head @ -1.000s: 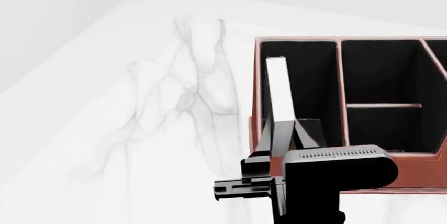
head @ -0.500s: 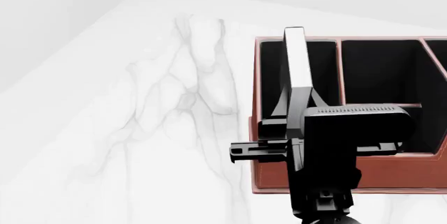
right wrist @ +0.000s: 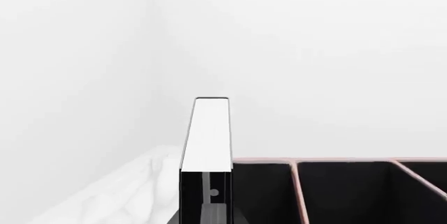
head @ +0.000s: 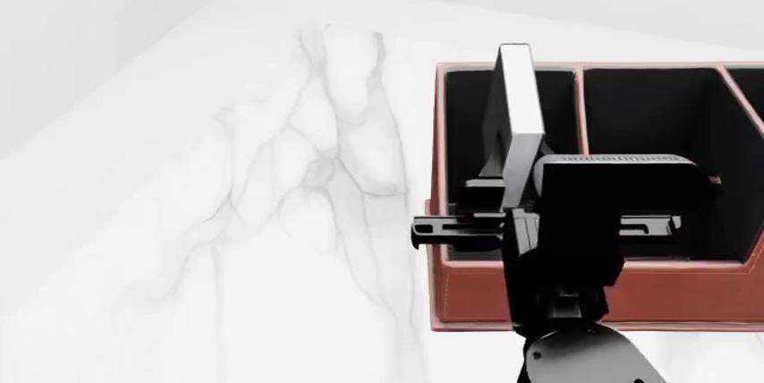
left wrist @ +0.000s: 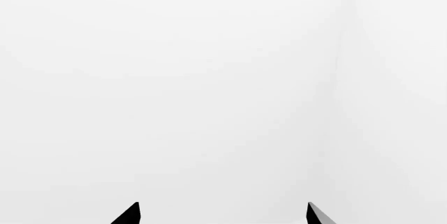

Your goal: Pick up the book and place it in the left compartment of the caddy.

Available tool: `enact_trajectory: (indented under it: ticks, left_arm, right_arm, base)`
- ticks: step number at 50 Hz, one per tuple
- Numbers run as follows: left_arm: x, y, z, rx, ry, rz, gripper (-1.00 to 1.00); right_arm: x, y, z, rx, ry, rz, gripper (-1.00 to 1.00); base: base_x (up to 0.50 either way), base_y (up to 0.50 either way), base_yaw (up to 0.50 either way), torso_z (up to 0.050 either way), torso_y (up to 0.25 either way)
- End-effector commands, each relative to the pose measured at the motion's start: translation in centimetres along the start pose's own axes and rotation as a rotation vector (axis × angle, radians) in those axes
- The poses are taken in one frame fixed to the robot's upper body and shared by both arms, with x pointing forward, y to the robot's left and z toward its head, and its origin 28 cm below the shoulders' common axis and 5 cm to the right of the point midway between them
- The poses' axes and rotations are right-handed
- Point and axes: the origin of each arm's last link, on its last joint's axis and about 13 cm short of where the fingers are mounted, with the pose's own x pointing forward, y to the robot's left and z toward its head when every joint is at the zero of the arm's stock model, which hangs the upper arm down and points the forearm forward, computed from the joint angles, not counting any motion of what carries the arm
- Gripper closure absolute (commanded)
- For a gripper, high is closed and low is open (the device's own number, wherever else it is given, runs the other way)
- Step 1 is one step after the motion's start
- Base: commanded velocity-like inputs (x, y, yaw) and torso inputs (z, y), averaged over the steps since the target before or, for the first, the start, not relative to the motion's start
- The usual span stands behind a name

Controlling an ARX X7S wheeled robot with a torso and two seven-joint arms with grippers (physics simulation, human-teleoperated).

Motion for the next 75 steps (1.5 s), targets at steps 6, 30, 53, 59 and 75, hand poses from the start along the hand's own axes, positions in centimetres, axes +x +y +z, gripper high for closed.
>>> enact_trajectory:
  ticks: [6,30,53,59,75]
  left_arm:
    - [-0.4,0.2,0.4,-0.053,0.015,-0.05,-1.0]
    - [-0.6,0.3,0.3,-0.028,-0.003,-0.039,-1.0]
    - [-0.7,0.5,0.5,-0.074,0.005,-0.067,-1.0]
    - [-0.6,0.6,0.5,-0.074,0.014,-0.048,-1.0]
    - [-0.7,0.6,0.6,-0.068,-0.009,-0.033,-1.0]
  right_arm:
    - [3.0,-0.8,0.4,-0.027,-0.032,-0.031,1.0]
    - [2.8,-1.0,0.3,-0.034,-0.032,-0.045,1.0]
    - [4.5,-1.3,0.1,-0.024,-0.021,-0.052,1.0]
    - [5.6,-1.3,0.0,-0.022,-0.009,-0.041,1.0]
    - [5.8,-1.2,-0.1,-0.018,-0.006,-0.035,1.0]
  base:
    - [0.0,0.0,0.0,0.0,0.002]
    - [0.0,0.0,0.0,0.0,-0.059]
    - [0.0,0.0,0.0,0.002,-0.065]
    - [0.0,0.0,0.0,0.0,0.003]
    - [0.0,0.0,0.0,0.0,-0.075]
